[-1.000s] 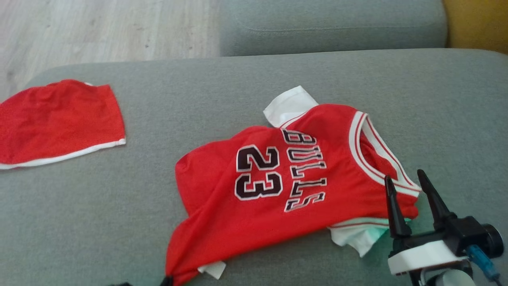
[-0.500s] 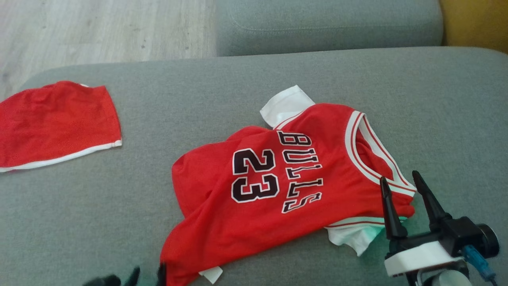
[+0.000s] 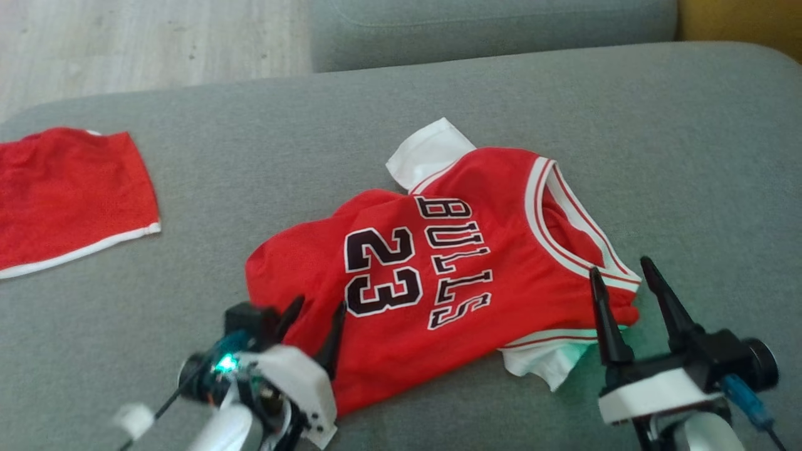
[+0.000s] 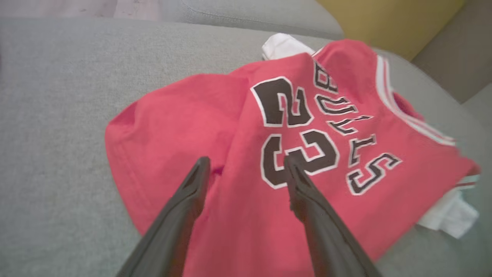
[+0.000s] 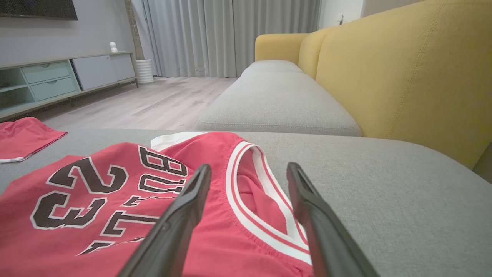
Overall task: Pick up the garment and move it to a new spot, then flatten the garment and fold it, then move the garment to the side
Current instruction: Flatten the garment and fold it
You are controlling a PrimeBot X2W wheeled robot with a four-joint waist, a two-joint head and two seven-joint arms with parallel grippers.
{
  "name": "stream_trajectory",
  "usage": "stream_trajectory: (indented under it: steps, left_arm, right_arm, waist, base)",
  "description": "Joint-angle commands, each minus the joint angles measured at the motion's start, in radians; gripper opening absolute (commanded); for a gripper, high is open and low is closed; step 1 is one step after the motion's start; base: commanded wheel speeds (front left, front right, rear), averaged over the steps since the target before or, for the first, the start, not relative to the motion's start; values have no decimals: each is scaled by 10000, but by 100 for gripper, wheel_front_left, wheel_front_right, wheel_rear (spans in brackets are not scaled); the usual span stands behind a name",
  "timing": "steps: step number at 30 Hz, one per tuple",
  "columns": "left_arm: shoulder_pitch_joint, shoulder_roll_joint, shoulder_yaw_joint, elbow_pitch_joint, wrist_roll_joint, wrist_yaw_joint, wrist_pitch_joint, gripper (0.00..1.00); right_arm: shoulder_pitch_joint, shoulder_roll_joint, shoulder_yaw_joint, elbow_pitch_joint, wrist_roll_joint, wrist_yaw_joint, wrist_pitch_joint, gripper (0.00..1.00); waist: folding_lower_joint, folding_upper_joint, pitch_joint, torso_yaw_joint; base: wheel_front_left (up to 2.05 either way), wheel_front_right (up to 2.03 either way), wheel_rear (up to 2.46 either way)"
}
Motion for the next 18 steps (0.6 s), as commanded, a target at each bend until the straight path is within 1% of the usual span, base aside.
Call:
stream_trajectory:
  steps: [1, 2, 5, 6, 7, 8, 9, 10, 11, 13, 18]
  left_arm:
    - [-892, 72, 167, 309, 462, 60, -126, 100]
    - [-1118, -51, 181, 642, 465, 80, -205, 100]
    - [-1689, -159, 58, 1534, 682, 30, -394, 100]
    - [-1689, -159, 58, 1534, 682, 30, -394, 100]
    - [-1813, -248, 74, 1779, 623, -12, -462, 90]
    - [-1943, -276, 58, 2009, 644, -45, -539, 64]
    - [-2066, -309, 63, 2227, 651, -73, -646, 34]
    - [-2172, -362, 87, 2434, 616, -111, -758, 11]
    - [-2274, -398, 96, 2627, 606, -151, -877, 0]
    - [-2497, -437, 121, 2976, 635, -183, -1148, 0]
    - [-3210, -540, 376, 3515, 637, -48, -1796, 0]
  right_arm:
    - [-535, -124, 347, -256, 6, -7, -111, 100]
    - [-574, -115, 356, -255, 22, -7, -111, 100]
    - [-624, -100, 352, -255, 51, -7, -111, 100]
    - [-624, -100, 352, -255, 51, -7, -111, 100]
    - [-628, -98, 341, -251, 52, -7, -111, 100]
    - [-631, -96, 337, -249, 49, -7, -111, 100]
    - [-642, -94, 329, -248, 47, -7, -111, 100]
    - [-662, -91, 331, -253, 46, -7, -111, 100]
    - [-684, -89, 330, -258, 46, -7, -111, 100]
    - [-730, -85, 351, -262, 50, -7, -111, 100]
    - [-906, -79, 345, -284, 58, -7, -111, 100]
  waist:
    - [-1, 0, 100, -184]
    - [-1, 0, 144, -249]
    - [-1, 0, 250, -396]
    - [-1, 0, 250, -396]
    - [-1, 0, 284, -431]
    - [-1, 0, 328, -469]
    - [-1, 0, 368, -499]
    - [-1, 0, 419, -532]
    - [-1, 0, 450, -557]
    - [-1, 0, 530, -621]
    - [-1, 0, 752, -741]
  base:
    - [0, 0, 0]
    - [0, 0, 0]
    - [0, 0, 0]
    - [0, 0, 0]
    - [0, 0, 0]
    - [0, 0, 0]
    - [0, 0, 0]
    - [0, 0, 0]
    - [0, 0, 0]
    - [0, 0, 0]
    - [0, 0, 0]
